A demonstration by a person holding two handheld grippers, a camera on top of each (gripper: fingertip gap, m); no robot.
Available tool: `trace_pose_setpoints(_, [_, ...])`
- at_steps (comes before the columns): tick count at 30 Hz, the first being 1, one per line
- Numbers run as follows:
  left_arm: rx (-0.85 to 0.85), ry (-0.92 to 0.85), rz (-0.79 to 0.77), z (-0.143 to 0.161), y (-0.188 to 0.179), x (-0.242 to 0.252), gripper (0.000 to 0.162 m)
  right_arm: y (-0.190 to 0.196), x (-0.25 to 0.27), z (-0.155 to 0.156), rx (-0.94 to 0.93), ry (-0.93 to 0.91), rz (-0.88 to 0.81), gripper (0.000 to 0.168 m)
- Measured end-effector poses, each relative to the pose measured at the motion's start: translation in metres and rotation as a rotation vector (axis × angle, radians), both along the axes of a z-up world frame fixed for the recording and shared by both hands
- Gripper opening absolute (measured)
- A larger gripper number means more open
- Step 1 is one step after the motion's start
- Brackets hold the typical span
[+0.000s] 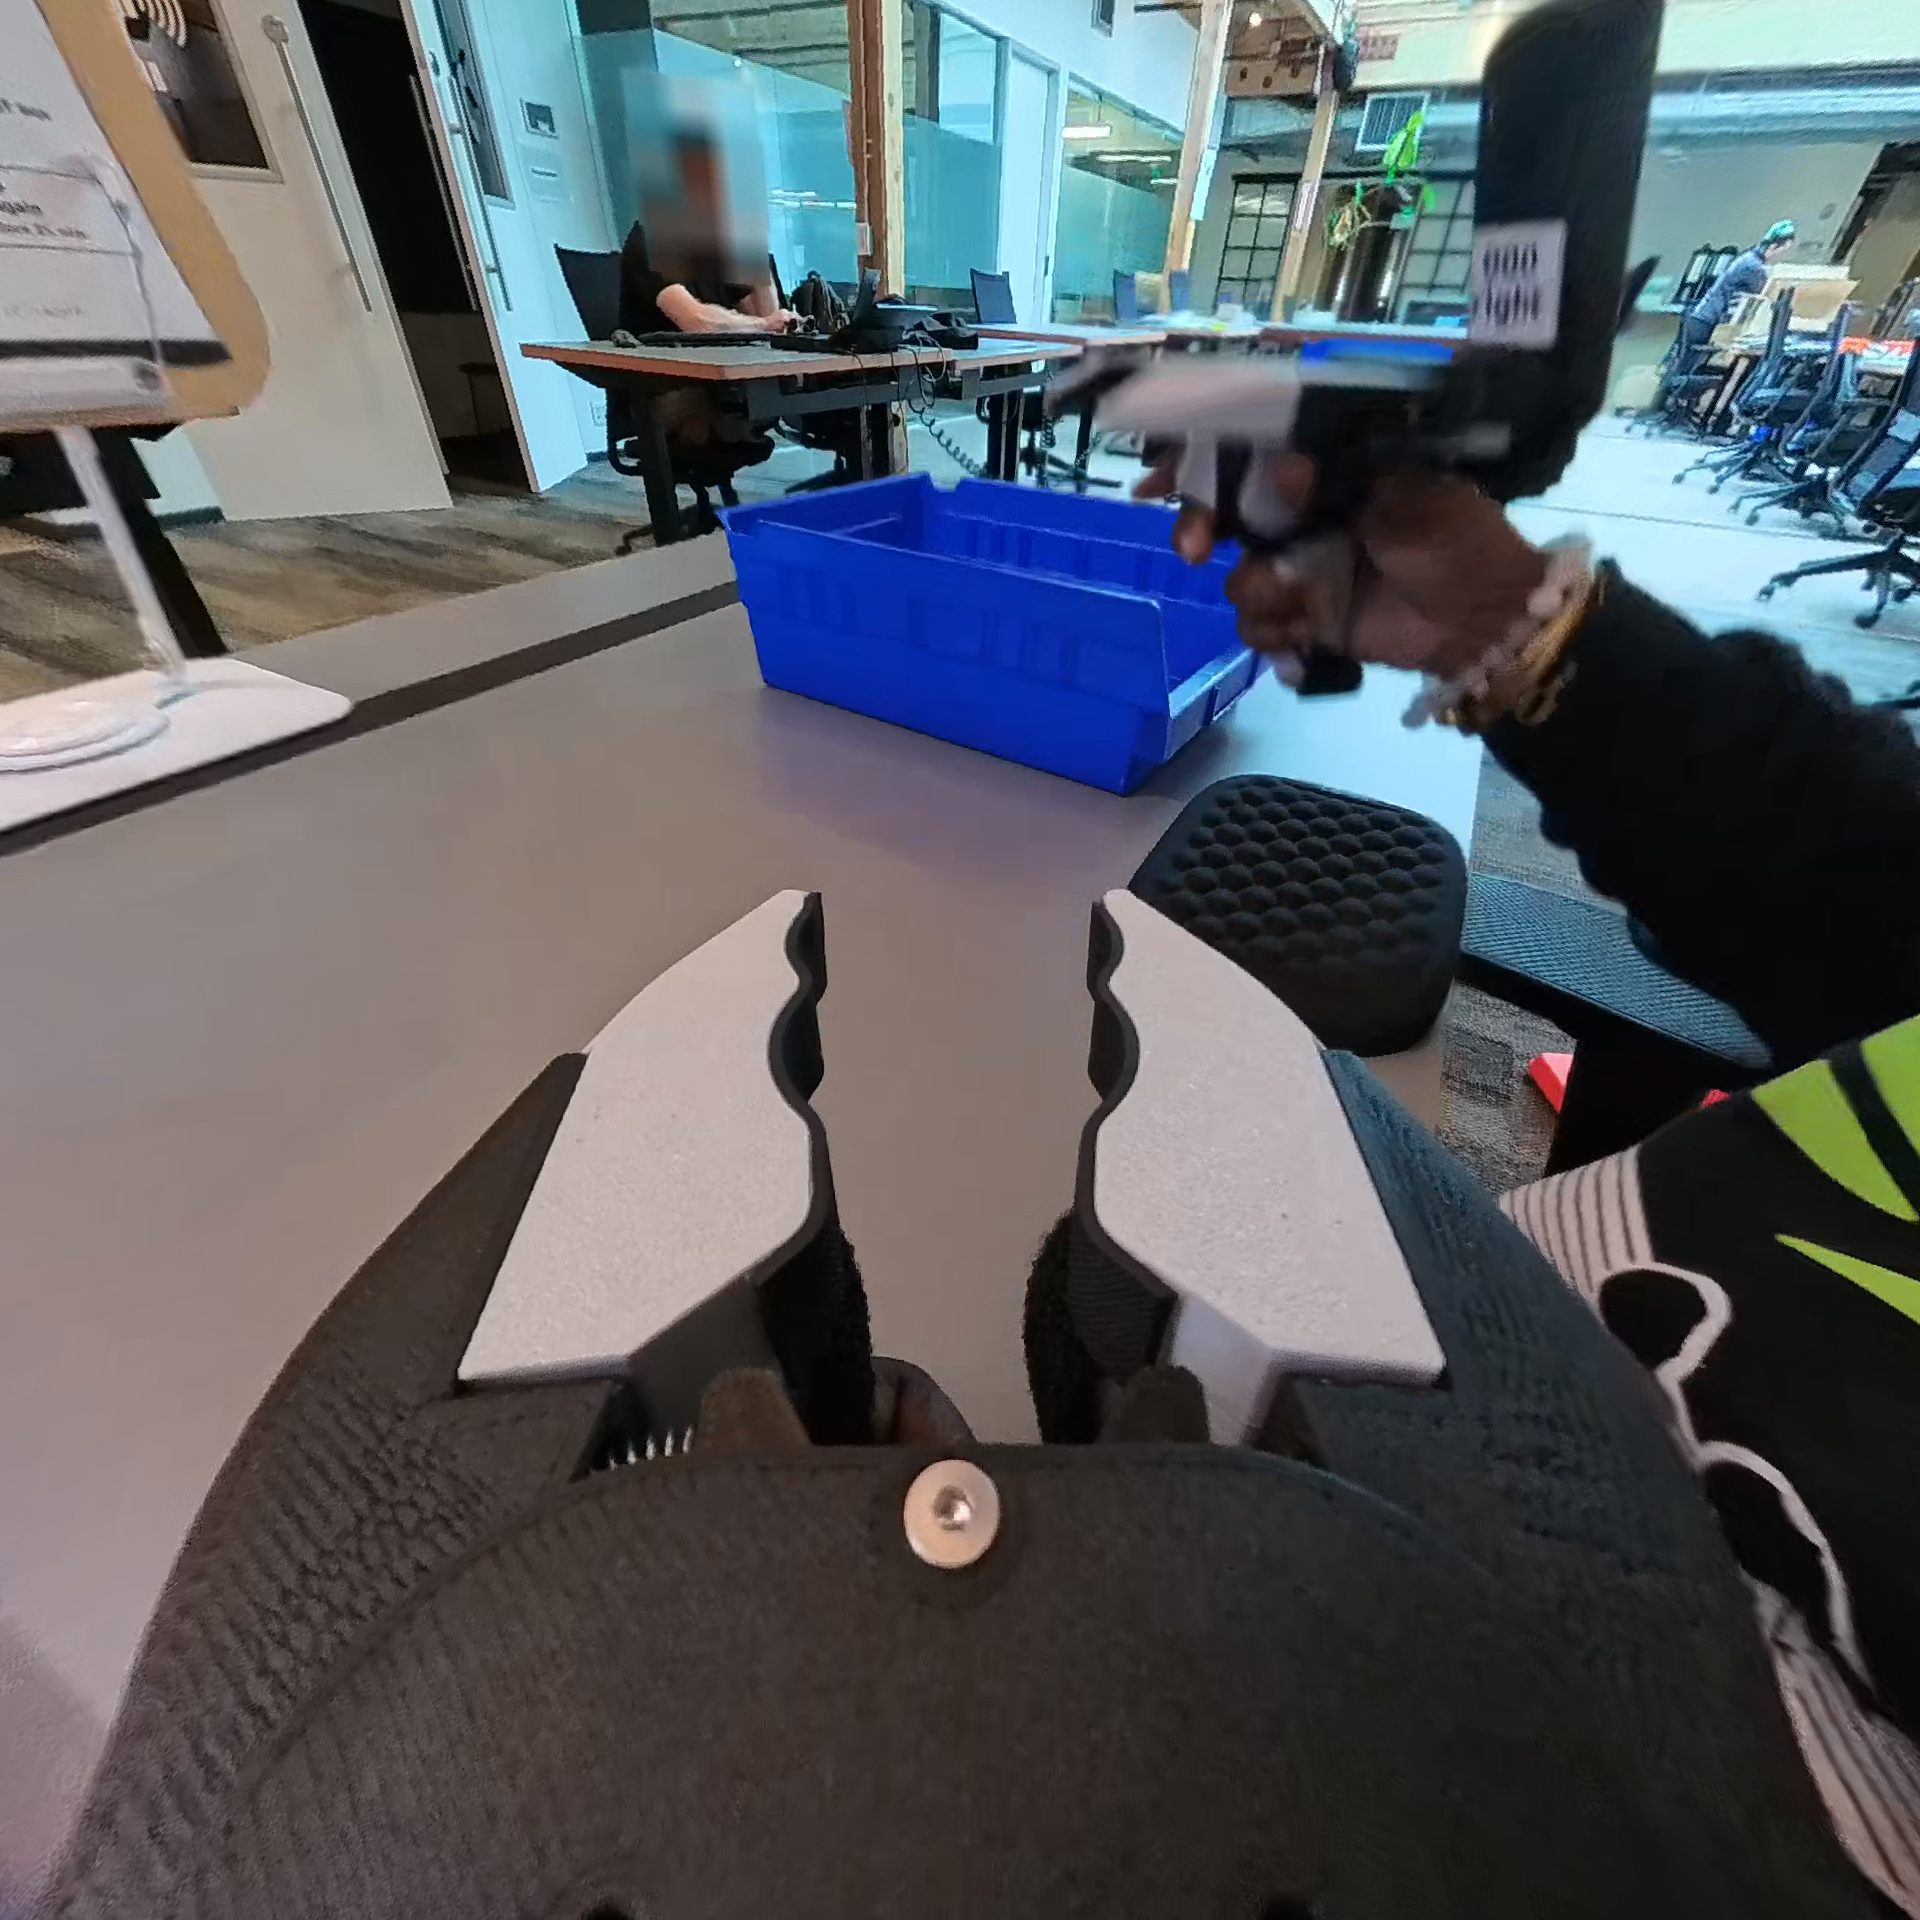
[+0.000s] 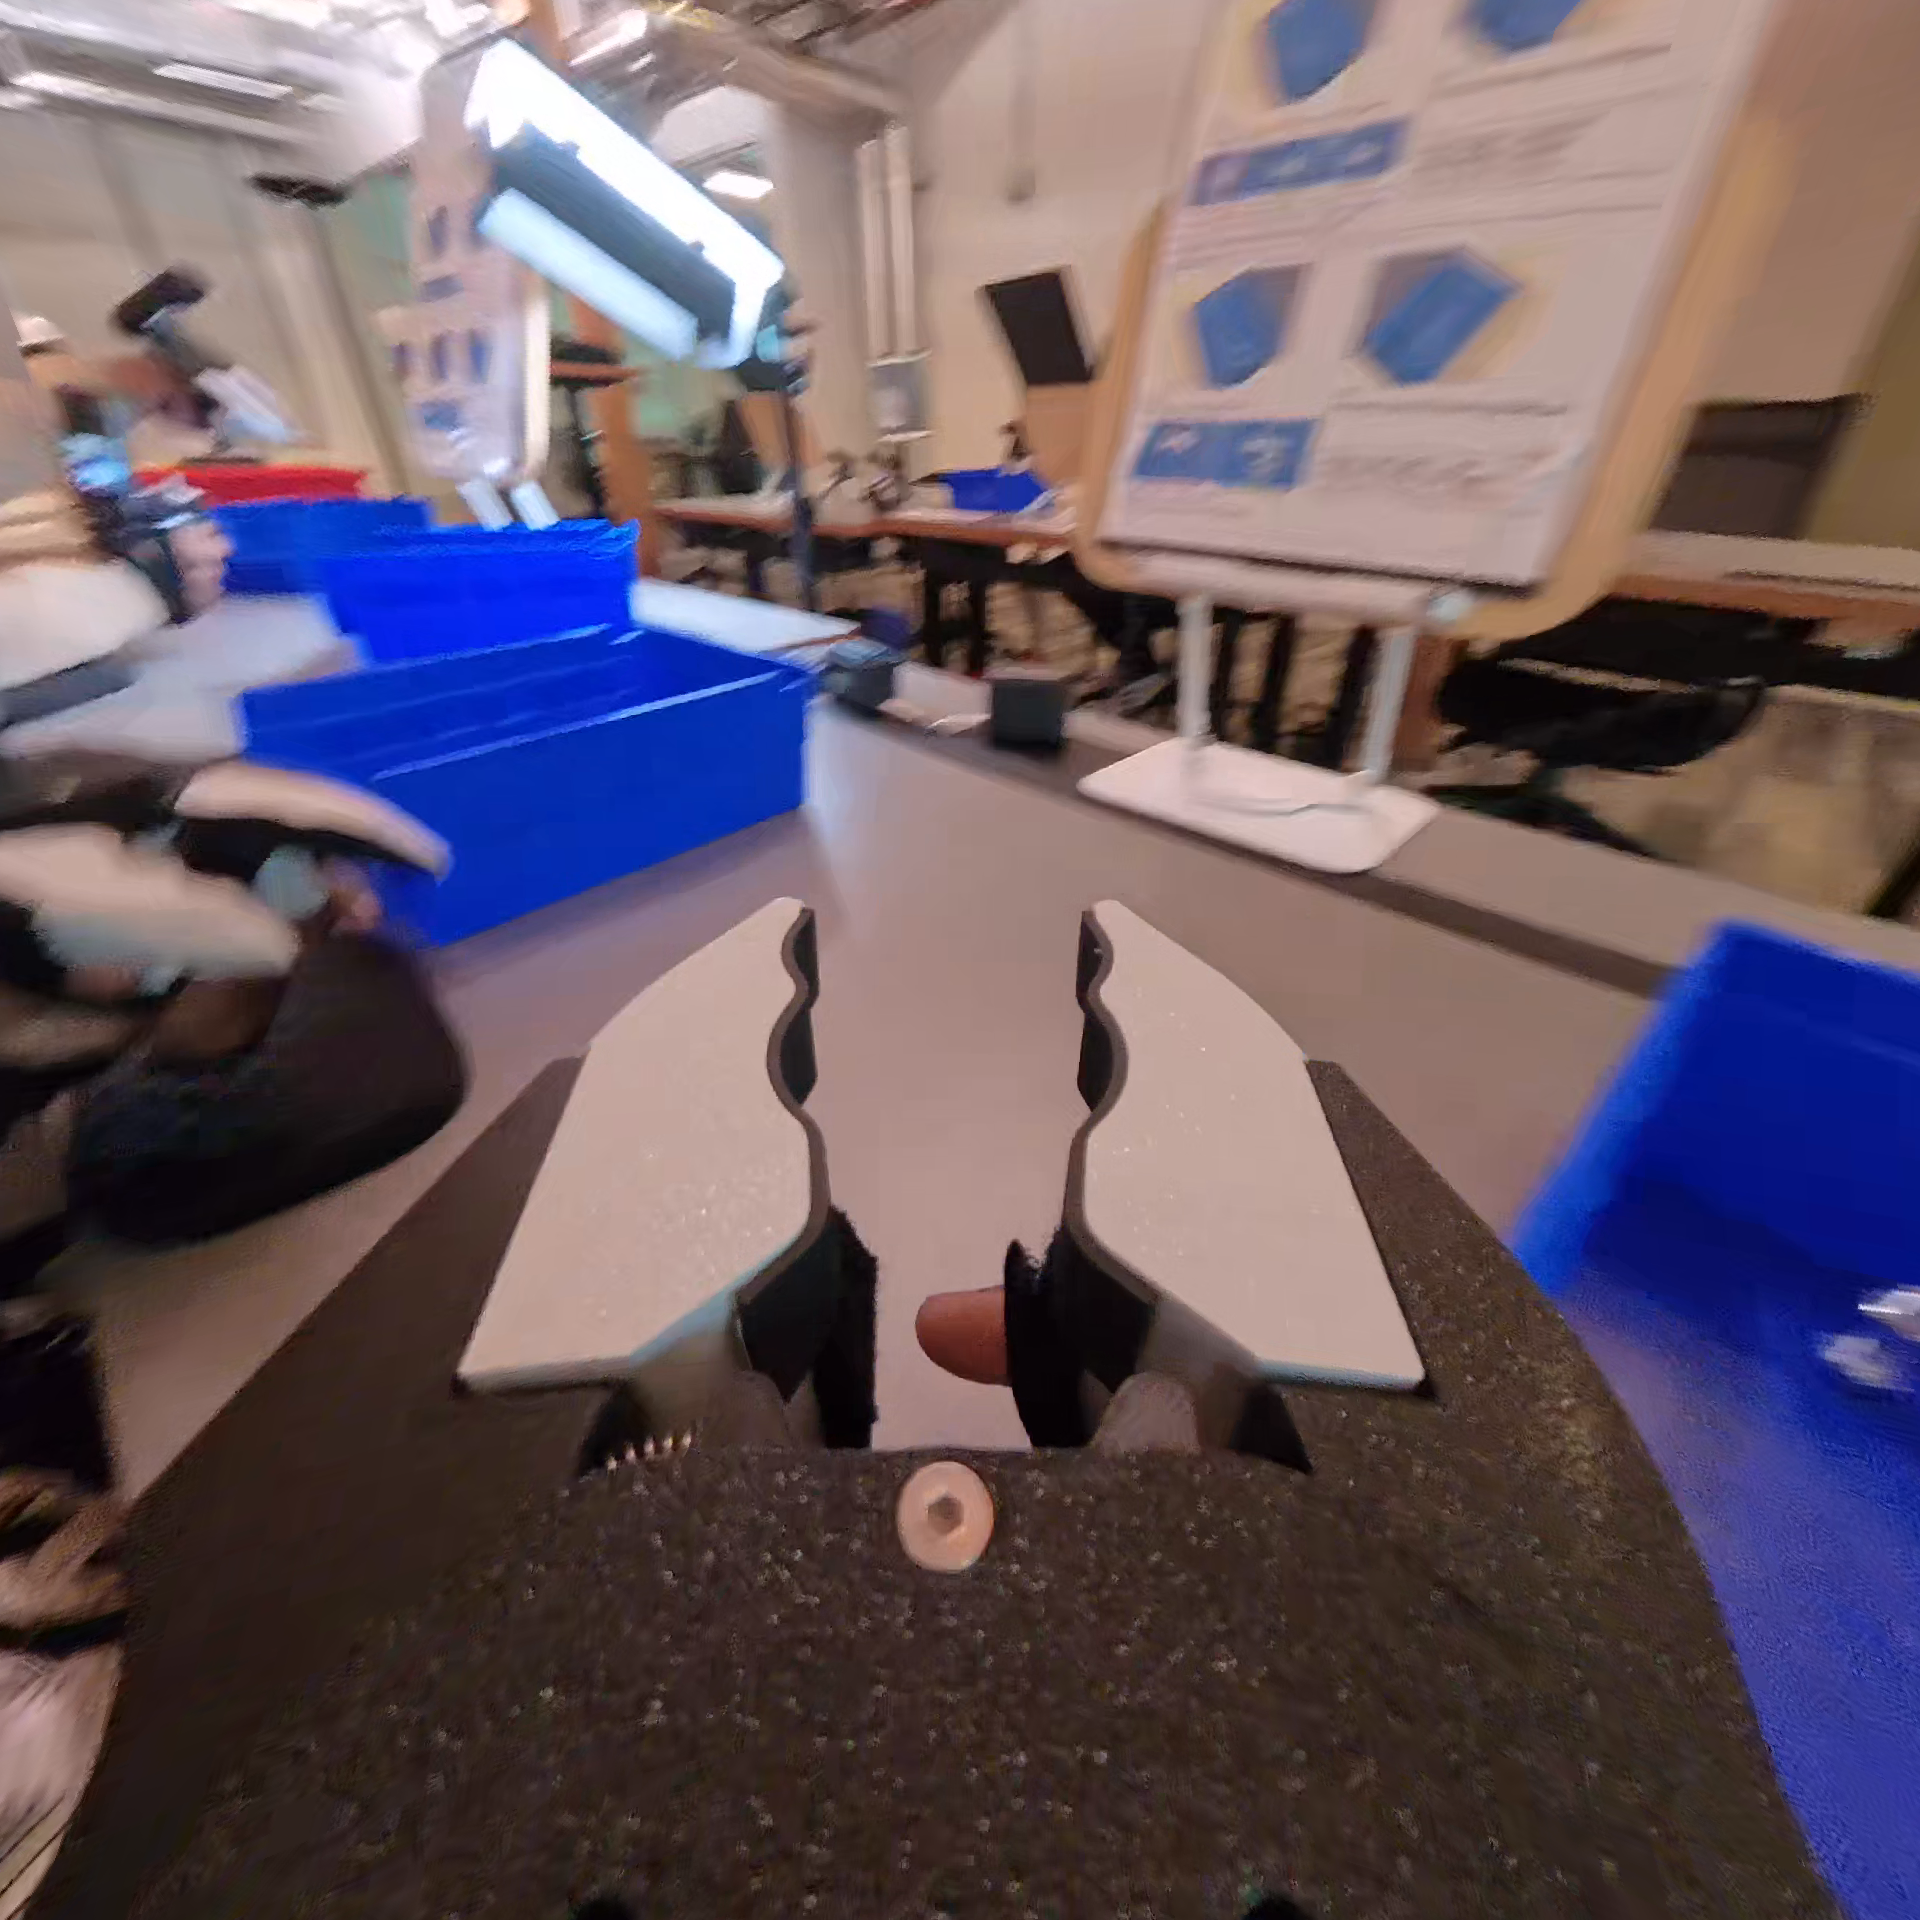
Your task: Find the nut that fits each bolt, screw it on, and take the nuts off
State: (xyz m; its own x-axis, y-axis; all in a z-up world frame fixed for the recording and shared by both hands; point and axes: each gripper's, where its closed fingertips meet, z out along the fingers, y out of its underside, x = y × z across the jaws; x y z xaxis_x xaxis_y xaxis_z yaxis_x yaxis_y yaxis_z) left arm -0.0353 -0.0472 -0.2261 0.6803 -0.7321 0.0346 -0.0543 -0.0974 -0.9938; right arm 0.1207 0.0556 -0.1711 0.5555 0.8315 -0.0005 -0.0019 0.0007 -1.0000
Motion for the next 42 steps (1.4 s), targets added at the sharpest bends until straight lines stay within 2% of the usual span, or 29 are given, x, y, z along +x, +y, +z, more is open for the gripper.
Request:
trace_pose_setpoints(4, [0.026,0.01,0.077,0.036,-0.003,-0.044,0.049,-0.038,-0.031,-0.047,-0.029,-0.087,0.143,0.049])
trace_pose_setpoints(8, [-0.081,0.214,0.22,0.044,0.01,-0.125,0.049,-0.045,-0.036,-0.069,-0.035,-0.102,0.16,0.046])
trace_pose_setpoints(12, [-0.373,0.403,0.378,0.017,0.036,-0.22,0.049,-0.045,-0.032,-0.063,-0.011,-0.052,0.151,0.043])
trace_pose_setpoints(14, [-0.489,0.49,0.451,-0.002,0.053,-0.263,0.038,-0.044,-0.031,-0.064,-0.024,-0.036,0.152,0.043])
trace_pose_setpoints(18, [-0.735,0.575,0.444,-0.044,0.078,-0.308,0.032,-0.044,-0.032,-0.065,-0.031,-0.038,0.162,0.043])
trace_pose_setpoints(20, [-0.851,0.6,0.411,-0.064,0.087,-0.319,0.031,-0.045,-0.033,-0.066,-0.031,-0.045,0.169,0.043])
trace_pose_setpoints(23, [-0.959,0.677,0.461,-0.087,0.098,-0.344,0.029,-0.044,-0.033,-0.066,-0.031,-0.041,0.169,0.043])
trace_pose_setpoints(29, [-0.998,0.676,0.453,-0.099,0.111,-0.35,0.026,-0.043,-0.031,-0.064,-0.043,-0.021,0.166,0.042])
trace_pose_setpoints(33, [-1.005,0.659,0.447,-0.102,0.115,-0.351,0.019,-0.043,-0.031,-0.064,-0.036,-0.024,0.162,0.042])
trace_pose_setpoints(35, [-1.012,0.661,0.436,-0.105,0.115,-0.351,0.01,-0.042,-0.032,-0.065,-0.038,-0.027,0.162,0.042])
trace_pose_setpoints(38, [-1.017,0.663,0.426,-0.103,0.112,-0.351,0.009,-0.041,-0.032,-0.066,-0.044,-0.028,0.159,0.042])
trace_pose_setpoints(42, [-0.946,0.661,0.417,-0.075,0.109,-0.341,0.009,-0.041,-0.031,-0.066,-0.046,-0.026,0.159,0.042])
